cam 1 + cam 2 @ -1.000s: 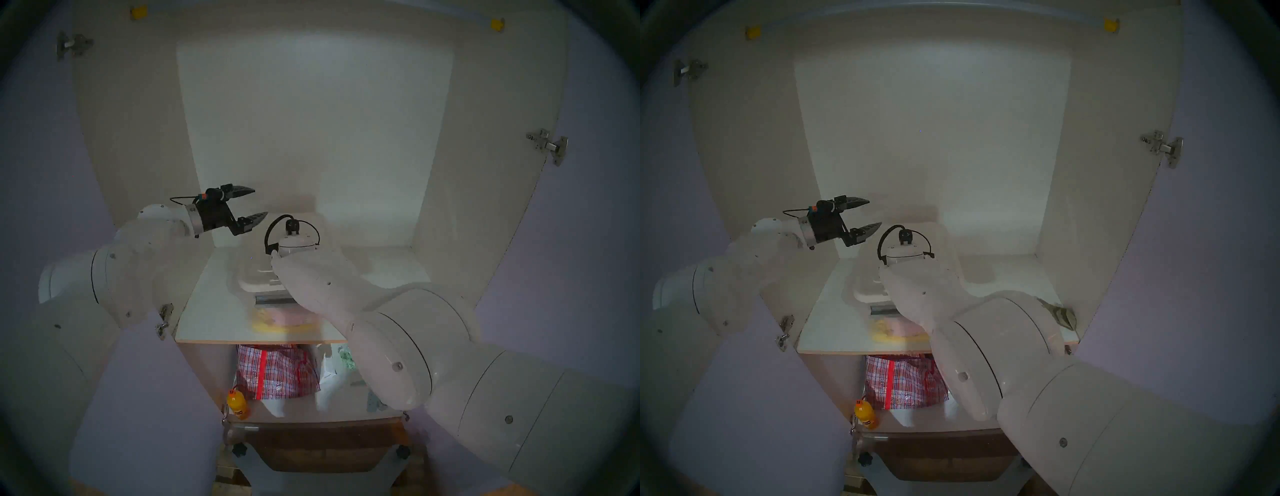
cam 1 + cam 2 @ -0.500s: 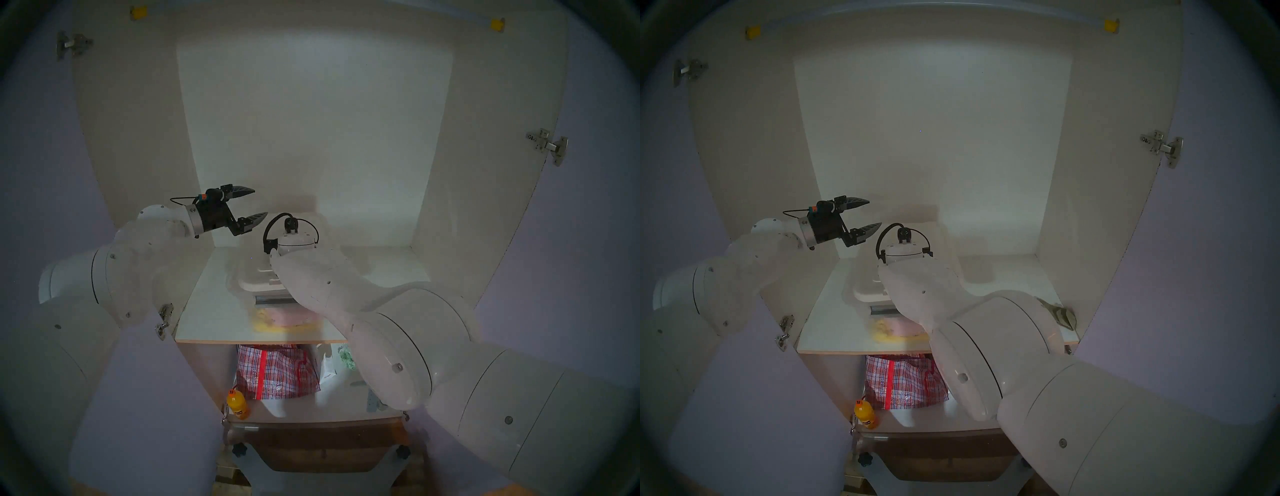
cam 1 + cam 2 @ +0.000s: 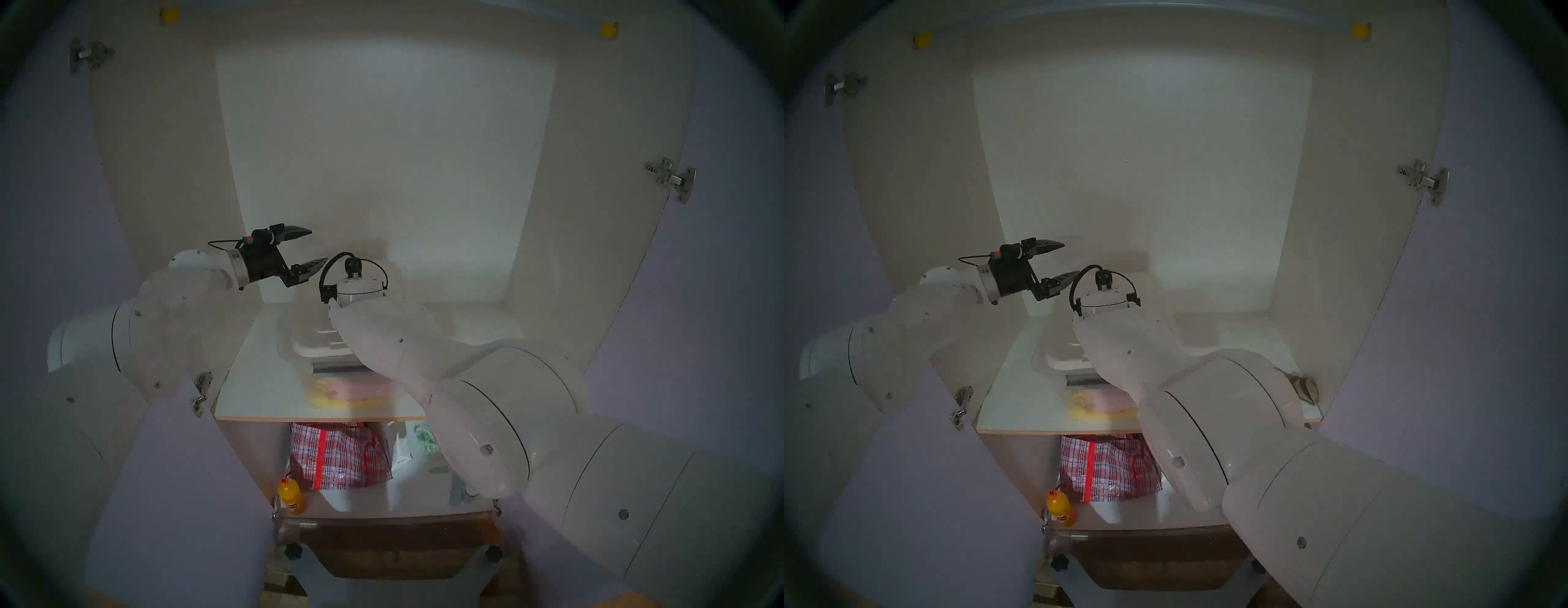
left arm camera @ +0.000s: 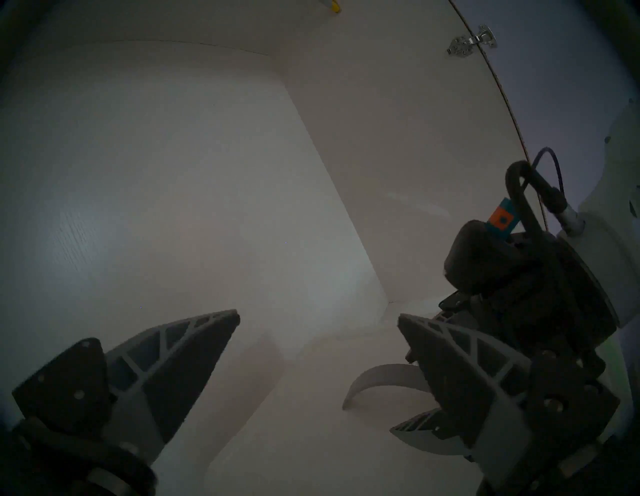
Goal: Take socks out of the storage bin, place them on top of the cabinet, and put the lid back on the bin
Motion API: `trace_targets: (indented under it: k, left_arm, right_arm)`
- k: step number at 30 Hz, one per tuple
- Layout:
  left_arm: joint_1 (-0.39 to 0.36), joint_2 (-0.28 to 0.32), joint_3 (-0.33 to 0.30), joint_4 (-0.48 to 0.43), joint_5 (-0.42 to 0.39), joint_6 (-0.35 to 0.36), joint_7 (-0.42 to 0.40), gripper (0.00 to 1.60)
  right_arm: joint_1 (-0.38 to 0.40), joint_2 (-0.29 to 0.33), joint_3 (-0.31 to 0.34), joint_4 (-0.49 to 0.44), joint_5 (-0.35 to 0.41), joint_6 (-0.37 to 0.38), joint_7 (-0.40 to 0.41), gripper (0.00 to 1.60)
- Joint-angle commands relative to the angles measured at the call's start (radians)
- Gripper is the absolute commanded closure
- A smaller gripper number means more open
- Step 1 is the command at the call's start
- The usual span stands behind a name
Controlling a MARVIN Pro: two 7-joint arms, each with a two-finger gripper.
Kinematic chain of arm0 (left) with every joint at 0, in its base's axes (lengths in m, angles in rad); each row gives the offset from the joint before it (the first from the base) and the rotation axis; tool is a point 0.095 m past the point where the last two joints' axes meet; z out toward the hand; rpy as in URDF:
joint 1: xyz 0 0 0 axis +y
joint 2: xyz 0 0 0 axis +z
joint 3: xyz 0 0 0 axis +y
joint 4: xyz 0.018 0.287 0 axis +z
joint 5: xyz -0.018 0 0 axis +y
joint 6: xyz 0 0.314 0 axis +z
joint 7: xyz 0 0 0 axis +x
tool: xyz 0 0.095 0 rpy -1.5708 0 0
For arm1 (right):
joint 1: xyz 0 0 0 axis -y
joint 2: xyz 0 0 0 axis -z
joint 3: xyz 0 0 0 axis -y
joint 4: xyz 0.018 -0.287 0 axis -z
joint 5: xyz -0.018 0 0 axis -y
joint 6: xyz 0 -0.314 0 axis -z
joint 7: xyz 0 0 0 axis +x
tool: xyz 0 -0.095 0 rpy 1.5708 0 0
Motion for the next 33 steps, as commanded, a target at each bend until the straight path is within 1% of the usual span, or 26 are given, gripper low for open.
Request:
trace_targets:
  k: [1,8,21,23,25,33]
  left_arm:
    - [-0.041,-0.004,-0.009,-0.023,-0.01,-0.009,0.0,0.0]
    - [-0.047,-0.006,-0.014,-0.025,-0.011,-0.016,0.006,0.0]
    - [-0.055,-0.012,-0.024,-0.028,-0.011,-0.029,0.017,0.0]
    - [-0.056,-0.014,-0.027,-0.028,-0.011,-0.033,0.021,0.0]
    - [-0.057,-0.014,-0.028,-0.029,-0.011,-0.033,0.022,0.0]
    - [-0.059,-0.018,-0.034,-0.029,-0.011,-0.043,0.031,0.0]
  right_arm:
    - [0.045,-0.012,-0.01,-0.029,-0.007,-0.015,-0.003,0.0]
    - [0.061,-0.012,-0.012,-0.028,-0.01,-0.018,-0.008,0.0]
    - [0.079,0.052,-0.01,-0.014,-0.02,-0.022,-0.033,0.0]
    - [0.077,0.073,-0.009,-0.01,-0.023,-0.025,-0.04,0.0]
    - [0.078,0.08,-0.009,-0.008,-0.023,-0.025,-0.043,0.0]
    - [0.09,0.167,0.0,-0.008,-0.021,-0.034,-0.057,0.0]
